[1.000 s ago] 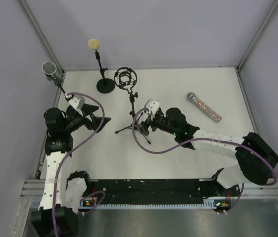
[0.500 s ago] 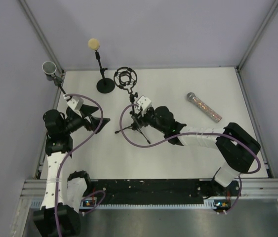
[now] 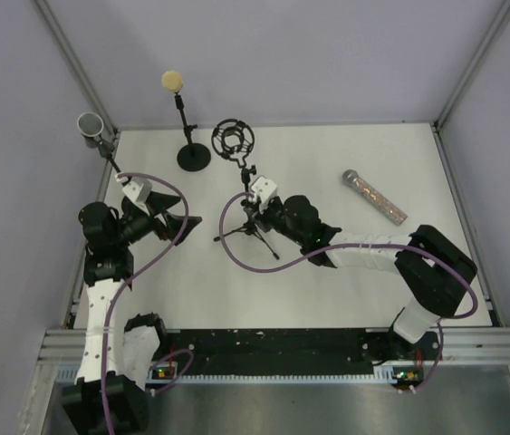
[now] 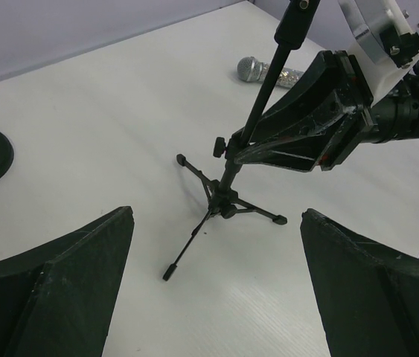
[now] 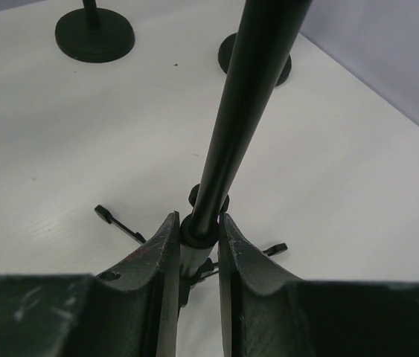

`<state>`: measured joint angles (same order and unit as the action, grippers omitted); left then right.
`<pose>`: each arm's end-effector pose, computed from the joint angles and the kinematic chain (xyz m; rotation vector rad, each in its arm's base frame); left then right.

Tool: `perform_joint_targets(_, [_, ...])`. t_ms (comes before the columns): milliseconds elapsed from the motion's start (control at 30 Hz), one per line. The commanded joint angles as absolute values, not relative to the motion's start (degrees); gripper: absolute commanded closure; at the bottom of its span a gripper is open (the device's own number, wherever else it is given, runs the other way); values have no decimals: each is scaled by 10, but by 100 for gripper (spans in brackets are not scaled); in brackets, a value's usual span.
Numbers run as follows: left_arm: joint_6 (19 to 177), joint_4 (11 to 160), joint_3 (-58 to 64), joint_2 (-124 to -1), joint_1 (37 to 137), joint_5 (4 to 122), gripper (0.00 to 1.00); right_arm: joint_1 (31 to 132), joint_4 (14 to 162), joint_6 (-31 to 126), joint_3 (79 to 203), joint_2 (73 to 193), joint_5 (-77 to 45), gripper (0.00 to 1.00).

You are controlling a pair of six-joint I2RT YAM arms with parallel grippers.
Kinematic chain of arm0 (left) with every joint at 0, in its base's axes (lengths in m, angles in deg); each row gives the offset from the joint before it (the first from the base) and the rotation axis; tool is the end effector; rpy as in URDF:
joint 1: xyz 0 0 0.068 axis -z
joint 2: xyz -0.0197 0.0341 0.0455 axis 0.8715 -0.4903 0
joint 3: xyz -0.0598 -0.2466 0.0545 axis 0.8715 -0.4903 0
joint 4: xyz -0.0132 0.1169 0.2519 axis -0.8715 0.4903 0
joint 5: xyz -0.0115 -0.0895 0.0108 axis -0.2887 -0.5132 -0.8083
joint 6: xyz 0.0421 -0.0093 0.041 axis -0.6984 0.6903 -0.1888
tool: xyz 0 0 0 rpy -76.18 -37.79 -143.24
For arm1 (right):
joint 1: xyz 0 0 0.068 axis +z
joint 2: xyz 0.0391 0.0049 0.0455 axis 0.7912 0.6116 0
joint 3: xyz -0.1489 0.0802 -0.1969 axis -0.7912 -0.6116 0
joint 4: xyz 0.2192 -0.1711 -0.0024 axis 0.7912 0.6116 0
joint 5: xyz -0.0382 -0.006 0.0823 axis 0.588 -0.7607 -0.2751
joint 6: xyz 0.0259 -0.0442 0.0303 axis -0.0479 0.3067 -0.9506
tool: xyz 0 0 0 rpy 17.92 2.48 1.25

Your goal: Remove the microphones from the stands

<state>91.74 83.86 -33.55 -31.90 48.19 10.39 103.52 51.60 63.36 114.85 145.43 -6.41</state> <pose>0.2084 0.0071 0.2978 0.5470 1.5836 -0.7883 0.2409 0.2973 0.2075 -0.8476 1.5194 0.5122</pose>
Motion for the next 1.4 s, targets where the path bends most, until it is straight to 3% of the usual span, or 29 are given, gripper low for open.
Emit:
perform_joint_targets(0, [922, 802, -344, -315, 478, 85, 1, 1037, 515, 664, 1161, 1432, -124, 85])
perform_joint_targets(500, [919, 752, -377, -310, 478, 2, 1, 948, 624, 734, 1154, 1364, -469, 85])
perform_joint_targets(633, [921, 743, -382, -308, 478, -9, 1, 947, 631, 761, 1134, 1368, -532, 80])
perform_joint_targets(800, [922, 744, -386, -303, 478, -14, 1, 943, 632, 763, 1132, 1384, -542, 70])
perform_joint_targets(967, [922, 743, -387, -303, 478, -13, 1, 942, 632, 766, 1129, 1387, -526, 47])
perform_joint_targets(1167, [926, 736, -392, -304, 478, -7, 1, 942, 565, 742, 1101, 1386, -470, 46])
perform_joint_targets(1367, [929, 734, -391, -303, 479, -4, 1, 941, 525, 713, 1088, 1398, -433, 51])
